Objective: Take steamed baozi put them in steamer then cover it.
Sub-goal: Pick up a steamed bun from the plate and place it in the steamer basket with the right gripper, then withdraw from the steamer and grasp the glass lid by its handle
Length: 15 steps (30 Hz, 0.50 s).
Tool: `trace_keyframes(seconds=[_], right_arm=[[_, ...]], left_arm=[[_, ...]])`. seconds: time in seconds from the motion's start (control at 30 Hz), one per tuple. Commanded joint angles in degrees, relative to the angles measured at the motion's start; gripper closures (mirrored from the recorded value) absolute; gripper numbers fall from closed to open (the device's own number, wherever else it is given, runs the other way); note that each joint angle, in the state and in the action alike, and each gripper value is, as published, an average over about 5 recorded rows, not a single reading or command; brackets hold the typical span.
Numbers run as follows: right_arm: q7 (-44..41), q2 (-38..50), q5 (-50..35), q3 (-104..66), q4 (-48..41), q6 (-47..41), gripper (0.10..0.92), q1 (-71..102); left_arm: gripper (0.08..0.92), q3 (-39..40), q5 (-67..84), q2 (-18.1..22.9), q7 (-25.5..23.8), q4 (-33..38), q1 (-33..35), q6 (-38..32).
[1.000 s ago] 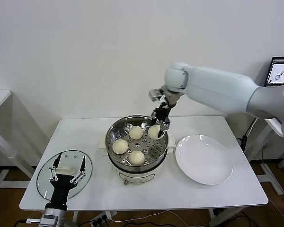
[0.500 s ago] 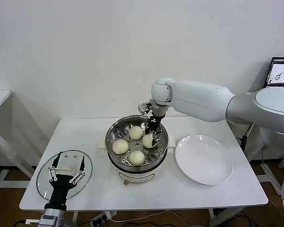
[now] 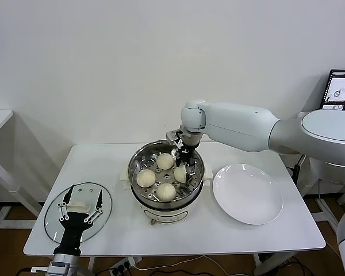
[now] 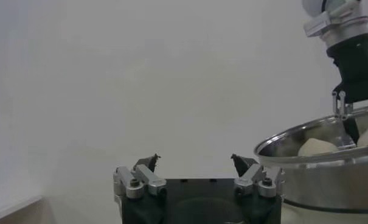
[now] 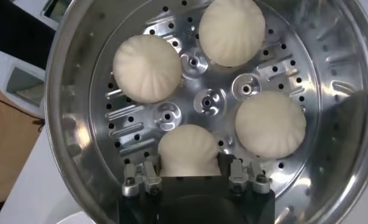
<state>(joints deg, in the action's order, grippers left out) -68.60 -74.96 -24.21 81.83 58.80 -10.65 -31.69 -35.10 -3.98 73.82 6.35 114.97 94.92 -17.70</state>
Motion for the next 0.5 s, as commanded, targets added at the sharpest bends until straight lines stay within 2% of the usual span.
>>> trace_keyframes(seconds=[0.03,0.3,0.4,0.5], right_arm=[[-0.1,0.7,0.7,-0.6,0.9,0.3,0.227,-0.4],[-0.3,9.8,2.4,-13.3,8.5,2.5,0.203,-0.4],[7.1,15.6,-0.7,-19.3,12.6,3.8,0.202,0.2],[22.2,21.6,-4.0,-23.0,16.6,7.4,0.203,1.4]], left_arm=[[0.177,-0.1,-0.1,0.0,0.0,0.1,0.1,0.1],[0.177,-0.4,-0.9,0.1,0.1,0.2,0.0,0.2],[0.177,-0.7,-2.3,0.0,0.4,-0.1,-0.2,0.0],[0.177,-1.0,-4.3,-0.1,0.9,-0.3,-0.6,0.2]])
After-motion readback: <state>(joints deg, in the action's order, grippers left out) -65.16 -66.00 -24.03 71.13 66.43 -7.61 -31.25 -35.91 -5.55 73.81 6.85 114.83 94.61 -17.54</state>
